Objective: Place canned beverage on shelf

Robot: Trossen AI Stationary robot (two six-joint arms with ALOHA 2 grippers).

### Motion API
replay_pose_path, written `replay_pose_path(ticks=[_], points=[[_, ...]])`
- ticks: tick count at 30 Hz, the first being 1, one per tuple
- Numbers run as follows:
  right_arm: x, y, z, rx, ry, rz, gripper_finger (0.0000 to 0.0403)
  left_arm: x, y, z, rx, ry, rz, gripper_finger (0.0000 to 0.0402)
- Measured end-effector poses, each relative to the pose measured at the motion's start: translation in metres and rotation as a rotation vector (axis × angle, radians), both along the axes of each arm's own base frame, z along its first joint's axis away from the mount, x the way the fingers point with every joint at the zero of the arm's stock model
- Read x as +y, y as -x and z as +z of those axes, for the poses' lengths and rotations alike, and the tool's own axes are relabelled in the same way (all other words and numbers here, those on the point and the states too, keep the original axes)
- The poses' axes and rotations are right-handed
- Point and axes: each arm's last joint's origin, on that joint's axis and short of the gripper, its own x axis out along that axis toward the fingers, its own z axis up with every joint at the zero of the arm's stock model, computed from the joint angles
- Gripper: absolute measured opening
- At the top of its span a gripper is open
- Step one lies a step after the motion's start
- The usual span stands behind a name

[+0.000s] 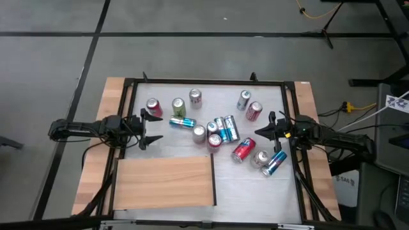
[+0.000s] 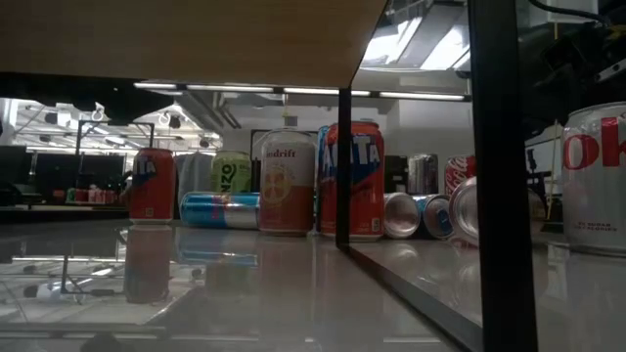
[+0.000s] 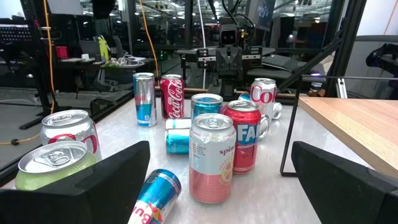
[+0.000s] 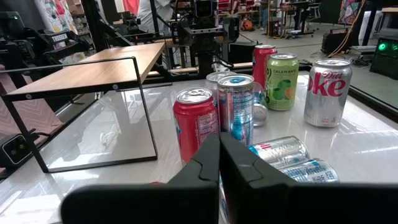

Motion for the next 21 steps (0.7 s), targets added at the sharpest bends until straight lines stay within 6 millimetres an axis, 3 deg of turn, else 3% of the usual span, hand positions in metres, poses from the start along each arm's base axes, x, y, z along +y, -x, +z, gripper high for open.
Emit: replay_pose_path(ticks=[16, 21], points=[[-0.0003, 0.0, 0.0, 0.0, 0.001, -0.01, 0.0003, 0.0, 0.0, 0.0007, -0.007, 0.0, 0.0, 0.0386], [-0.0006, -0.0001, -0.0001, 0.001, 0.002, -0.02, 0.0003, 0.0, 0.0003, 0.0083, -0.086, 0.002, 0.0, 0.0386]])
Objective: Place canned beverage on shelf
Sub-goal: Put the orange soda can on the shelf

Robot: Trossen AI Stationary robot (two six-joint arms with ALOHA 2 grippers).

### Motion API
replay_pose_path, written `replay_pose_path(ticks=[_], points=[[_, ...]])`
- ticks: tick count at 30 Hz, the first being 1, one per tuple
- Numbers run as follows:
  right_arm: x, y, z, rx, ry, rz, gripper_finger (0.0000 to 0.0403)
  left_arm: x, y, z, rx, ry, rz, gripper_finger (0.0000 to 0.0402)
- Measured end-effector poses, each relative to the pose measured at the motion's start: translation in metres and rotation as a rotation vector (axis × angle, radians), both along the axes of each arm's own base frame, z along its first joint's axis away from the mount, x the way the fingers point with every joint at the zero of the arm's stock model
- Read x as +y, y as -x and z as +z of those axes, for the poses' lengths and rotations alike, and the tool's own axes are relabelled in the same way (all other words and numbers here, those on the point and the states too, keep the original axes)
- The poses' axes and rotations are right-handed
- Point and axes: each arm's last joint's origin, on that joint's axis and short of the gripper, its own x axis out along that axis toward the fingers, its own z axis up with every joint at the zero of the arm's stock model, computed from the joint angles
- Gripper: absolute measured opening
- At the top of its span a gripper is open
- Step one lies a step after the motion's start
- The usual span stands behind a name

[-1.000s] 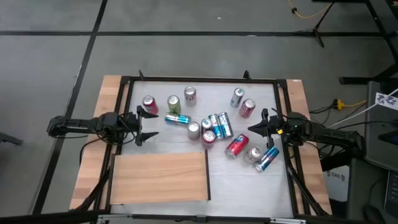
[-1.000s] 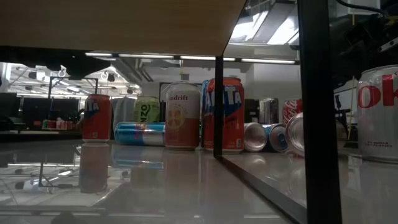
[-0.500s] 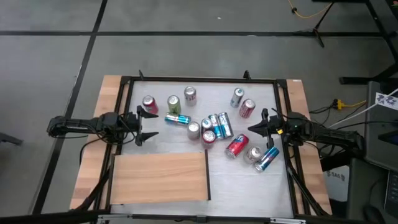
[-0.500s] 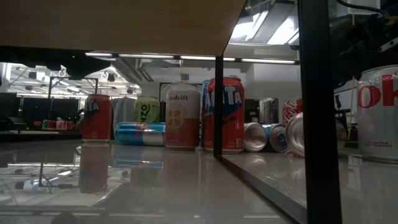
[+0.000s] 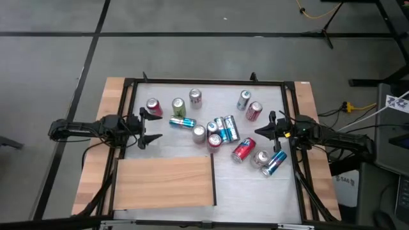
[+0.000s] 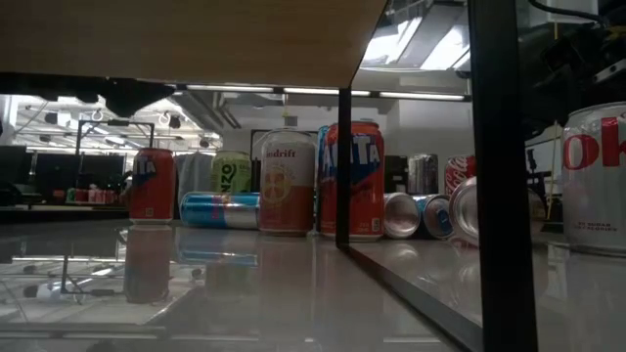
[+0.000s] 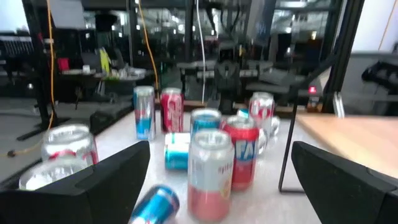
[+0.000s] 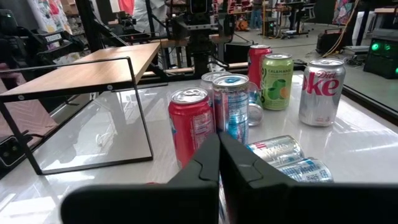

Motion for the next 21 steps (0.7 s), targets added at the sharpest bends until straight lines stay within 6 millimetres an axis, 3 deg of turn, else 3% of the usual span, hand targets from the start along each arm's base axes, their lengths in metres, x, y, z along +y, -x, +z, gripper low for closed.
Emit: replay_pose_path(ticks=[10, 15, 21], points=[[-0.001, 0.0, 0.0, 0.0, 0.001, -0.021, 0.0003, 0.002, 0.01, 0.035, -0.37, 0.024, 0.054, 0.0386], [-0.001, 0.0, 0.0, -0.001, 0.001, -0.021, 0.0003, 0.004, 0.012, 0.053, -0.345, -0.004, 0.132, 0.0386], [-0.001, 0.0, 0.0, -0.002, 0.001, -0.021, 0.0003, 0.007, 0.005, 0.09, -0.109, -0.037, 0.27, 0.0386]])
